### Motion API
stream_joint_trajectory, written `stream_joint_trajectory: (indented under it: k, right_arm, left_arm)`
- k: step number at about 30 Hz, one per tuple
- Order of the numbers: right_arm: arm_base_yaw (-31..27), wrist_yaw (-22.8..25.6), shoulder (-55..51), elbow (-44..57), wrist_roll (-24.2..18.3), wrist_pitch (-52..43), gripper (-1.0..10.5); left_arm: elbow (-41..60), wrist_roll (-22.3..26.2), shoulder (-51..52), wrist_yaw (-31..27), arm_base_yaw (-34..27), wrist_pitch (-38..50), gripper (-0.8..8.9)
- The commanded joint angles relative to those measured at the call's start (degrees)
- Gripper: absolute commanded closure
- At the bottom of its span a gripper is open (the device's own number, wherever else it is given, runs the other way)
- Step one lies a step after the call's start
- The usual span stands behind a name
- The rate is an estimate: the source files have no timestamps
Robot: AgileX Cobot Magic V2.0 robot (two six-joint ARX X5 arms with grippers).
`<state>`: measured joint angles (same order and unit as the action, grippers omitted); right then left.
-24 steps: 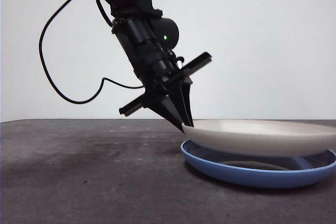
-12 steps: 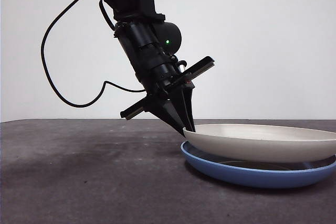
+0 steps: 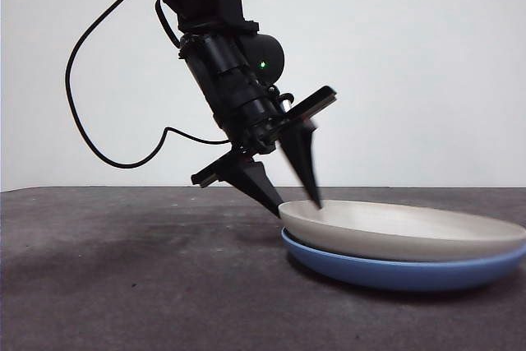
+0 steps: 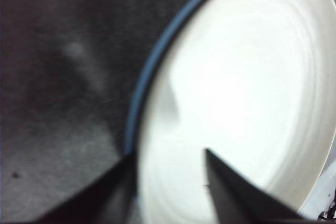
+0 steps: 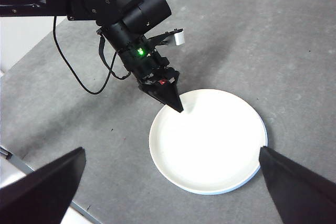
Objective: Pick up the white plate, put it on the blue plate, put it on desk
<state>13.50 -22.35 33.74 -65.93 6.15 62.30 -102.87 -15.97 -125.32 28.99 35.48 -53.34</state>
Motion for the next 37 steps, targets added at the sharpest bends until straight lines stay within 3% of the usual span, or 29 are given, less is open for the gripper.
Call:
stream_joint_trajectory:
  k: [1,5,12,20,23,33,37]
  right_arm:
    - [0.15,-0.11,0.20,-1.18,-0.66,-0.50,3.3]
    - [0.15,-0.11,0.20,-1.18,-0.66,-0.50,3.3]
    - [0.15,-0.11,0.20,-1.18,-0.66,-0.50,3.3]
    - [0.15,-0.09,0.20,-1.18,-0.66,-0.50,3.3]
    - [0.15,-0.09,0.22,-1.18,-0.63,-0.50,3.3]
    - [0.13,0.20,0.24,-1.18,-0.59,-0.55,3.3]
    - [0.15,0.68,0.26,-1.18,-0.59,-0.90,3.3]
  left_arm:
    - [-1.97,0.72,-1.36,-0.31,0.55,0.15,4.12]
    - [-3.58,1.29,-1.36,-0.31,0.55,-1.40,3.38]
    - [-9.90,3.37,-1.36,-0.52,0.52,-5.42,3.34]
    - [-20.15,8.15,-1.18,-8.46,0.35,-17.53,3.33]
    - [-23.37,9.97,-0.11,-8.63,0.15,-21.92,2.85]
    - [-24.37,14.93,13.31,-9.07,0.17,-27.96,2.40]
    - [-24.28,15.56,20.22,-11.65,0.02,-29.03,1.65]
